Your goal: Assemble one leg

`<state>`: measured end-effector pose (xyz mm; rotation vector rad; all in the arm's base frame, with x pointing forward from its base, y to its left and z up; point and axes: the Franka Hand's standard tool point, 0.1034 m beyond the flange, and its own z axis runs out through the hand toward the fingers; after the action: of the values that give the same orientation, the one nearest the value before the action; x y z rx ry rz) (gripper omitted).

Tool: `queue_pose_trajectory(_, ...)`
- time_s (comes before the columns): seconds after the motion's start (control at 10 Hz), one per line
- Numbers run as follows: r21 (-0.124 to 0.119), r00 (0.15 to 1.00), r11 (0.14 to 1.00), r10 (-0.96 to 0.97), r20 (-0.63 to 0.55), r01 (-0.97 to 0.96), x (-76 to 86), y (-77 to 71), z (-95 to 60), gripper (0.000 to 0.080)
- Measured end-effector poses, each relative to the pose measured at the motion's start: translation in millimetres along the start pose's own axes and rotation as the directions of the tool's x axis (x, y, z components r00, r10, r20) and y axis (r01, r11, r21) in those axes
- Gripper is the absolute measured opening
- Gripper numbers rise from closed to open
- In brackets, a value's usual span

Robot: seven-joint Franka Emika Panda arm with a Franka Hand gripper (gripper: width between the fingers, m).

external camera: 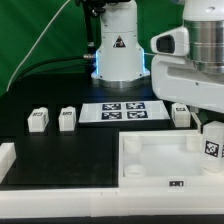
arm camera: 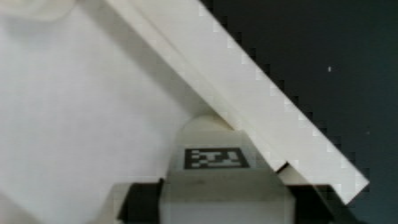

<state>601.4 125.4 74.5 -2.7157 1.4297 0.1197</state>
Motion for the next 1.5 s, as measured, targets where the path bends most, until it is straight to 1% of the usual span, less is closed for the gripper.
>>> queue_pose_trajectory(0.2, 0.014, 0.986, 0.986, 0.166, 0.013, -0.166, 0.4, -1.7, 0.7, 0.0296)
queue_pose_trajectory(0.3, 0.021, 0.962, 0.962, 0.273, 0.022, -0.274, 1.1, -2.7, 1.0, 0.0296)
queue_pose_trajectory(0.4, 0.021, 0.931, 0.931, 0.364, 0.026, -0.365, 1.2, -3.1, 0.7, 0.0296)
queue_pose_trajectory(0.5, 0.021, 0.911, 0.911, 0.410, 0.029, -0.411, 1.2, -3.3, 0.7, 0.0296)
queue_pose_trajectory(0.7, 0.022, 0.909, 0.909, 0.415, 0.030, -0.416, 0.8, -3.6, 0.9, 0.0296)
queue_pose_trajectory(0.8, 0.023, 0.921, 0.921, 0.389, 0.030, -0.390, 0.6, -3.6, 1.0, 0.0446)
queue_pose_trajectory(0.9, 0.024, 0.935, 0.935, 0.353, 0.029, -0.353, 0.5, -3.6, 1.0, 0.0575)
queue_pose_trajectory(1.0, 0.024, 0.934, 0.934, 0.357, 0.032, -0.357, -0.2, -4.0, 1.1, 0.0629)
queue_pose_trajectory(1.1, 0.015, 0.967, 0.967, 0.254, 0.030, -0.254, -0.3, -2.4, 1.5, 0.0629)
queue_pose_trajectory(1.2, -0.010, 0.994, 0.995, 0.100, 0.036, -0.100, 0.0, -0.4, 1.4, 0.0645)
queue_pose_trajectory(1.3, -0.026, 0.997, 0.997, -0.065, 0.041, 0.066, 3.2, 0.7, -0.3, 0.0645)
queue_pose_trajectory(1.4, -0.037, 0.981, 0.981, -0.188, 0.046, 0.190, 5.9, 2.0, -1.4, 0.0649)
queue_pose_trajectory(1.5, -0.045, 0.938, 0.938, -0.342, 0.049, 0.344, 8.6, 2.9, -2.3, 0.0649)
